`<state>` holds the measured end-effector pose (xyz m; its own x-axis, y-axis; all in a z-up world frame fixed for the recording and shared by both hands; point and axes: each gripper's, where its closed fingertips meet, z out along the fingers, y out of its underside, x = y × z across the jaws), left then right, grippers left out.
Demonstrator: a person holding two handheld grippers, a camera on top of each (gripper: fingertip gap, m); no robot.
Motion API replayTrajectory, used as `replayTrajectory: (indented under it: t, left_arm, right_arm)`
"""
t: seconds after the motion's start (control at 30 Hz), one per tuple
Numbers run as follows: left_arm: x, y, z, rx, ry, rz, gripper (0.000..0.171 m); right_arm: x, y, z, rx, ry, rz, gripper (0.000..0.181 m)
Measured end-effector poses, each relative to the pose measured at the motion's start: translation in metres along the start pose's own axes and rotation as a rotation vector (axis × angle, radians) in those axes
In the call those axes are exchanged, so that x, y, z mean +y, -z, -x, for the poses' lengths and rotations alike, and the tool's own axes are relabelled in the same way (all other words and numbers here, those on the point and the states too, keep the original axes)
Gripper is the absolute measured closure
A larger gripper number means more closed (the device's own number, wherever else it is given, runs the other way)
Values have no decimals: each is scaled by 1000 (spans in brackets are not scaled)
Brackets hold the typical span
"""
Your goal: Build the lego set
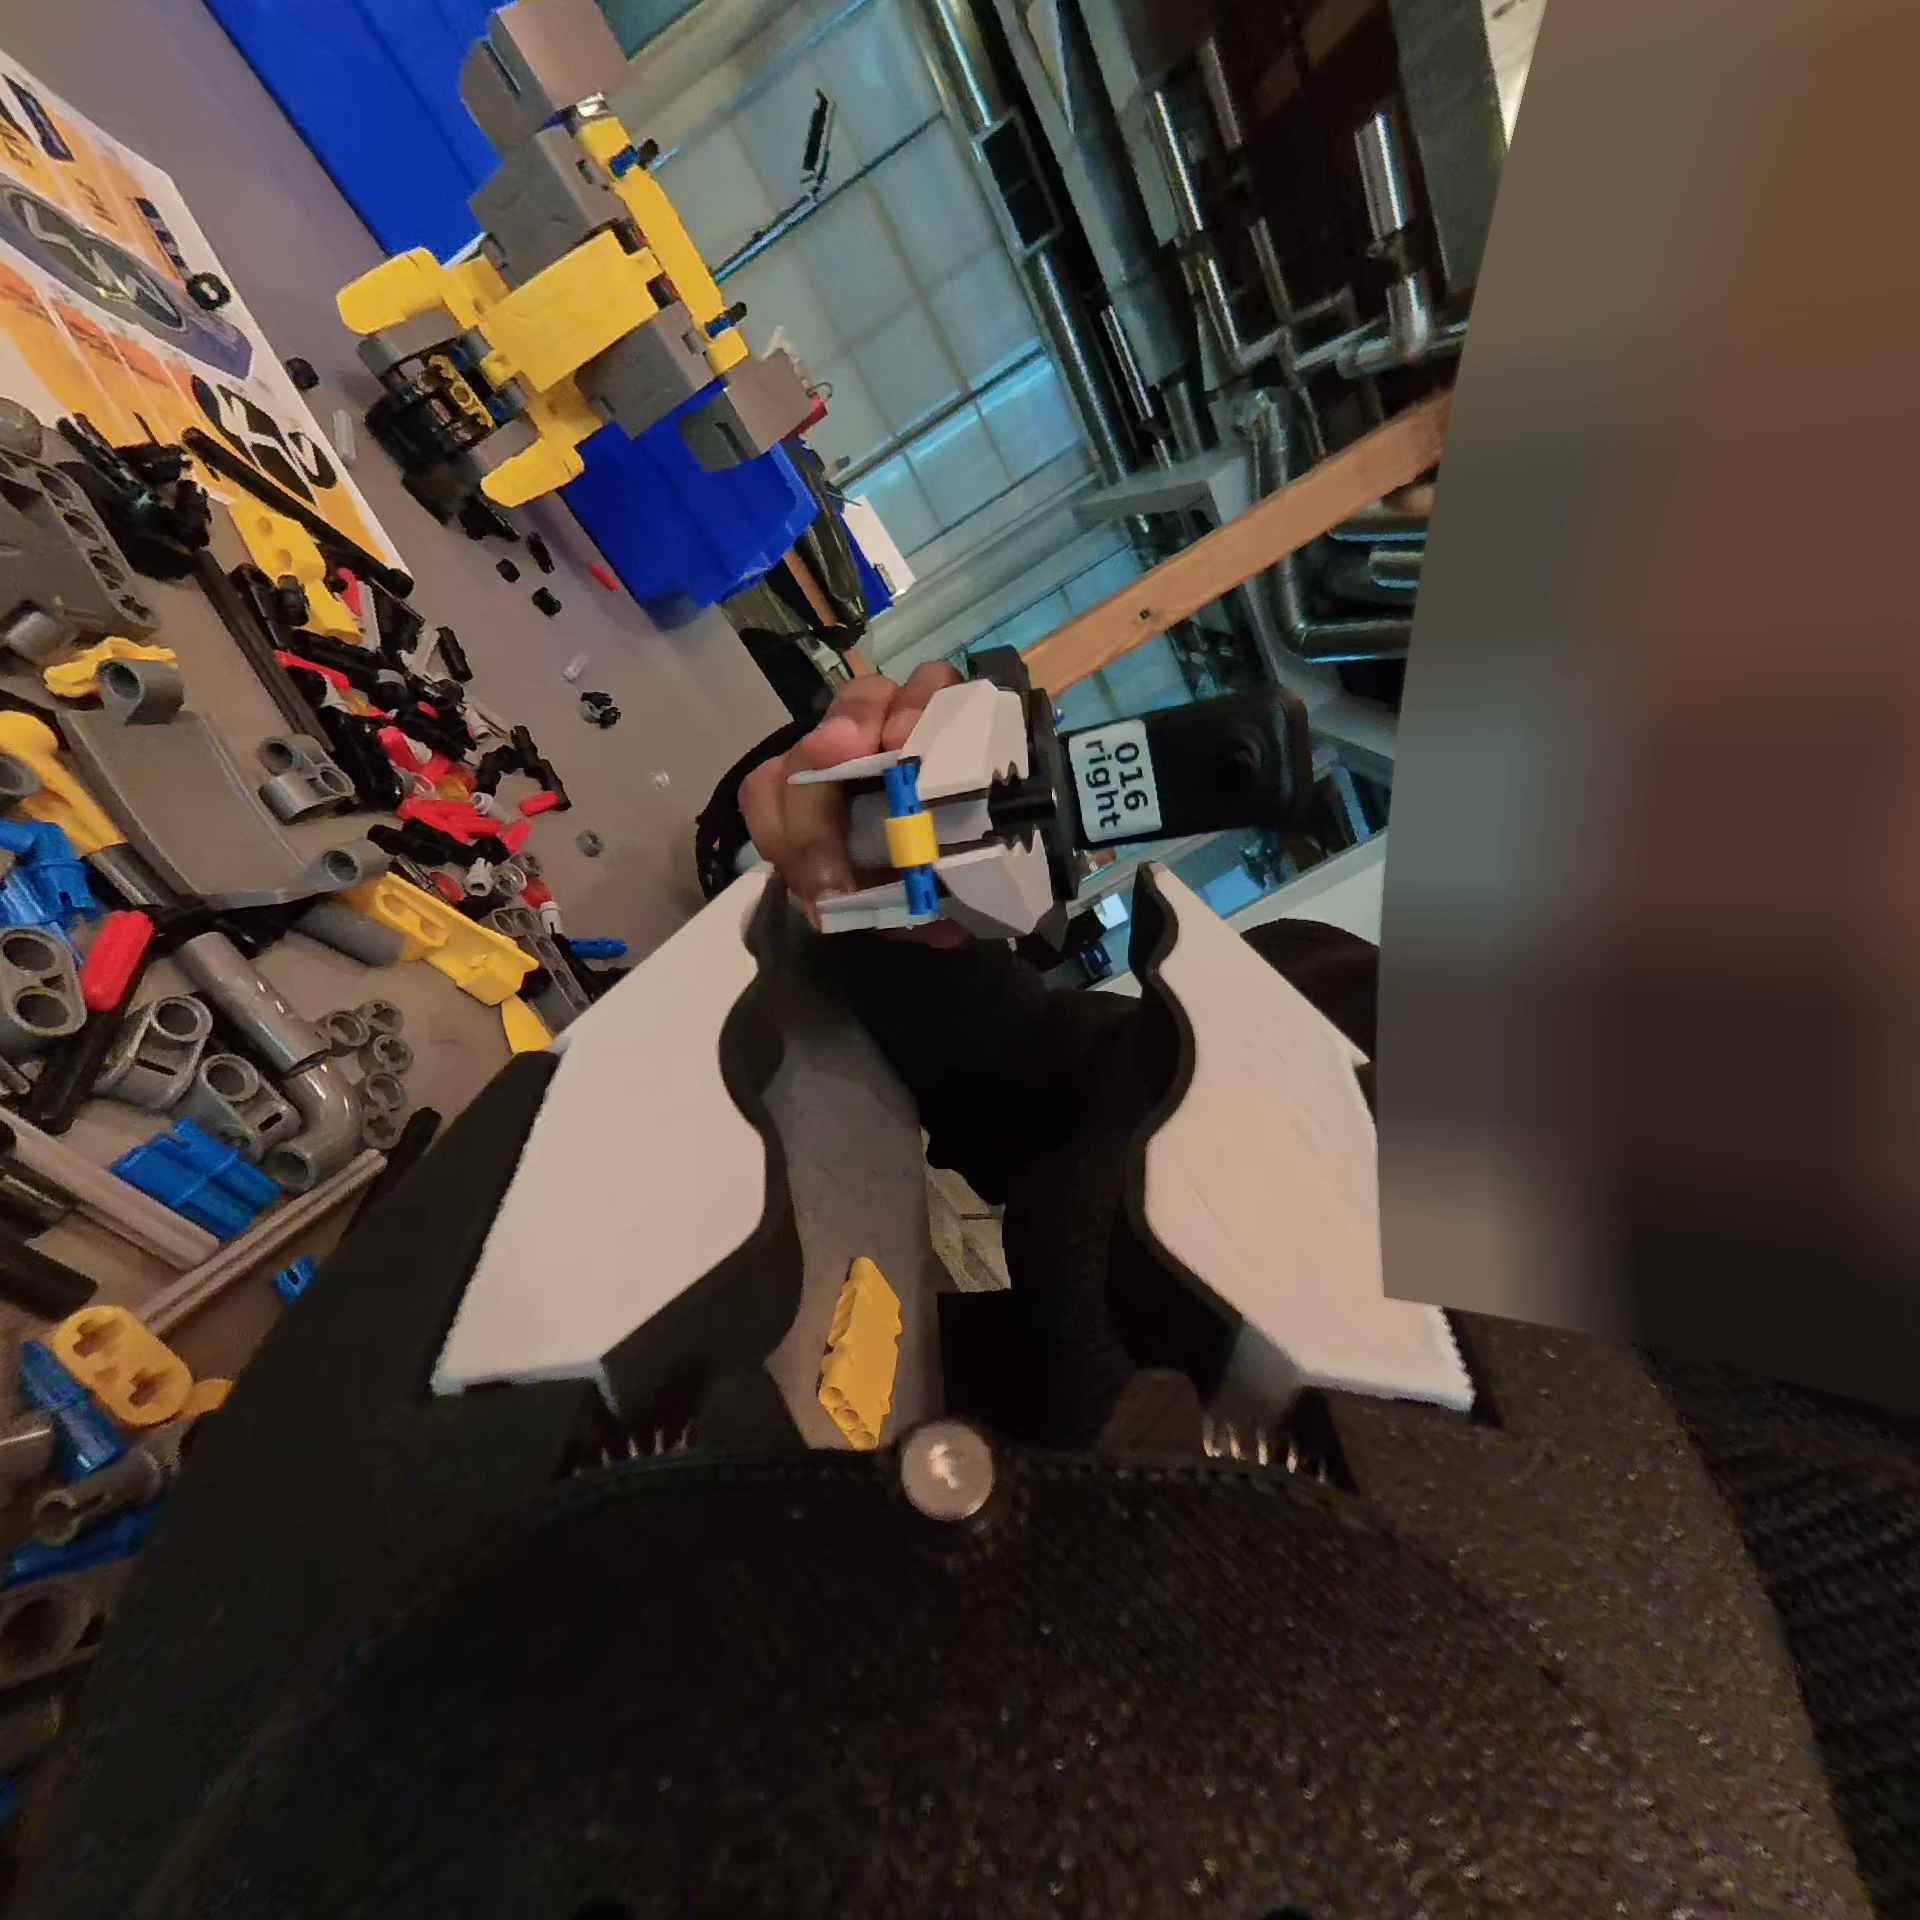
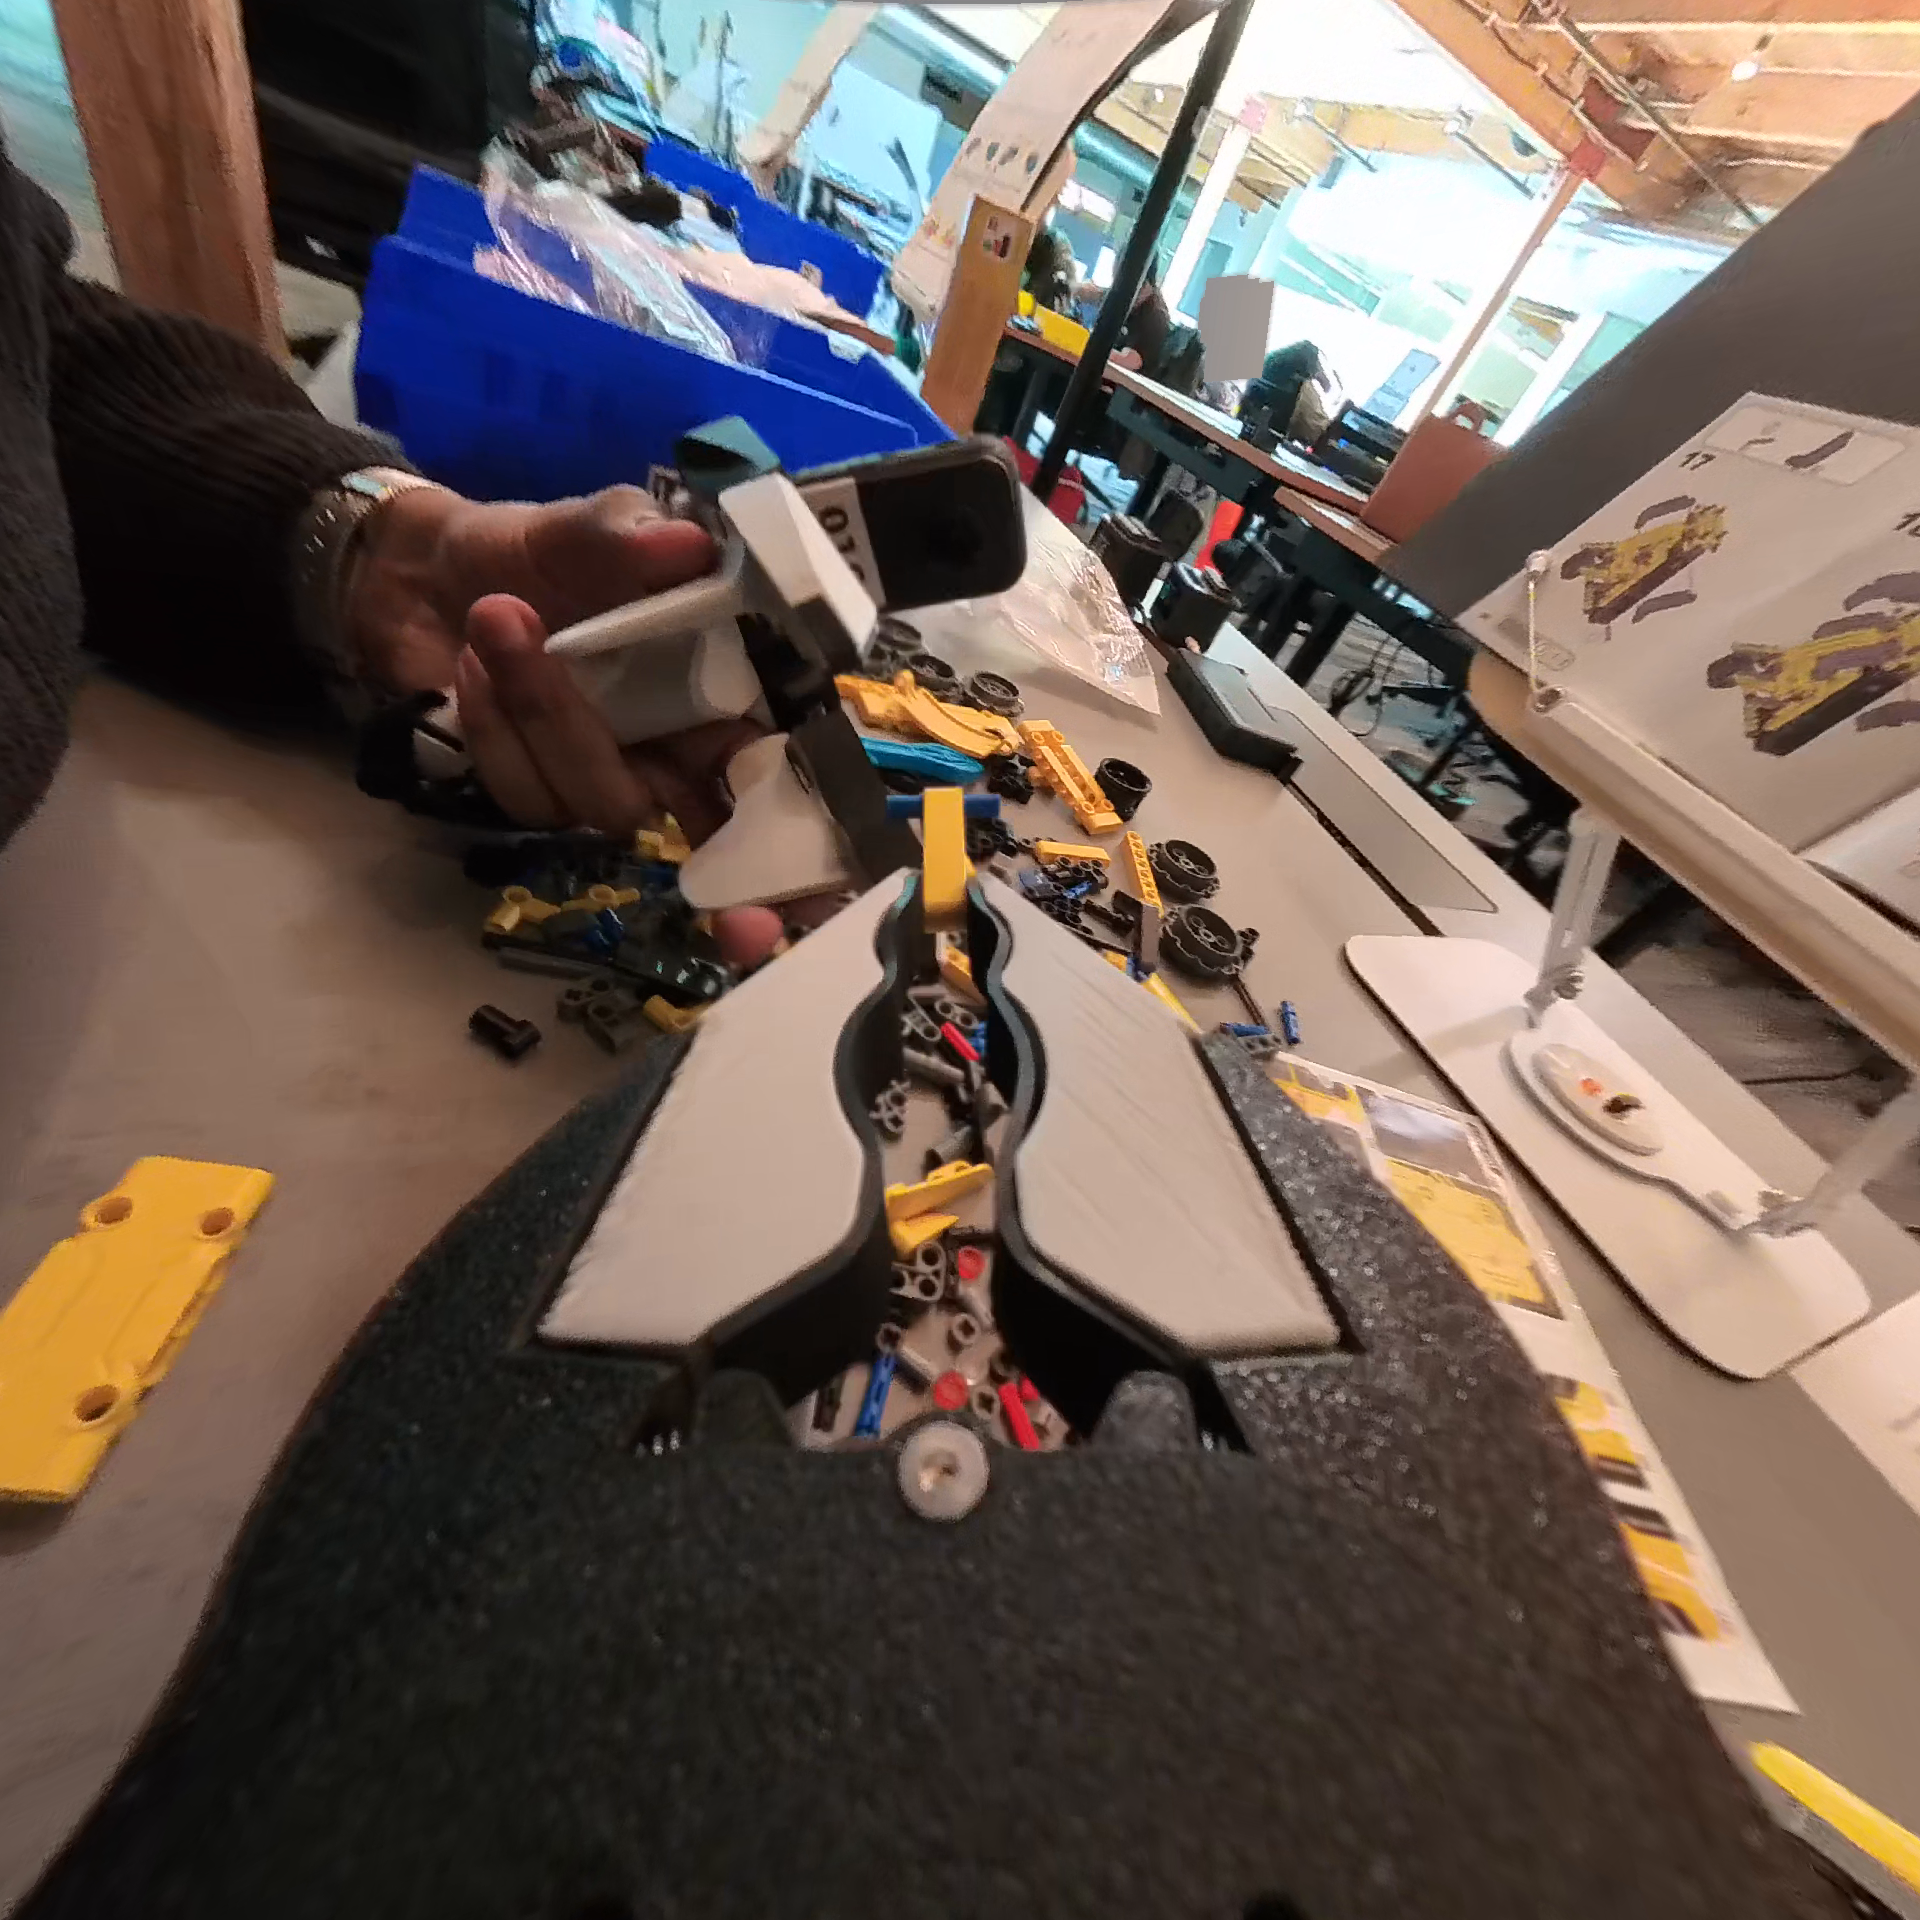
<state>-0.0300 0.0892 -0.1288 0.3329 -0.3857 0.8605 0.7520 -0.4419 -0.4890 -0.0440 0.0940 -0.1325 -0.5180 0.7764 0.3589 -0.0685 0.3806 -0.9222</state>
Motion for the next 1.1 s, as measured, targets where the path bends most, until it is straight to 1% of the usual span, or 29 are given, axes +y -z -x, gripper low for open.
replayTrajectory:
  t: [0.07, 0.13, 0.17, 0.4, 0.6, 0.67, 0.8, 0.87, 1.0, 1.1]
  left_arm:
    - [-1, 0, -2, 9, 1, -5, 115]
    - [-2, 1, -2, 18, 20, -8, 126]
    - [-2, 1, -1, 18, 28, -9, 129]
    - [3, -1, -1, 3, -24, 21, 132]
    - [2, 1, -9, 59, -11, 8, 131]
    - [4, -1, -8, 34, -60, 23, 130]
    - [21, -8, -5, -51, -235, 112, 130]
    - [28, -11, -5, -66, -286, 143, 129]
    - [29, -12, 2, -124, -345, 145, 131]
    - [27, -11, 1, -121, -341, 137, 131]
  right_arm:
    - [-4, 2, -1, -16, -44, -31, 174]
    - [-5, 3, -3, -22, -76, -42, 174]
    - [-4, 3, -3, -23, -87, -45, 174]
    - [-11, 5, -5, -60, -191, -101, 173]
    - [-11, 8, -7, -81, -244, -120, 174]
    - [-12, 8, -7, -89, -251, -126, 174]
    - [-13, 9, -7, -105, -277, -132, 174]
    - [-14, 10, -11, -94, -288, -142, 174]
    - [-21, 15, -14, -102, -308, -180, 174]
    - [-25, 18, -15, -127, -346, -206, 173]
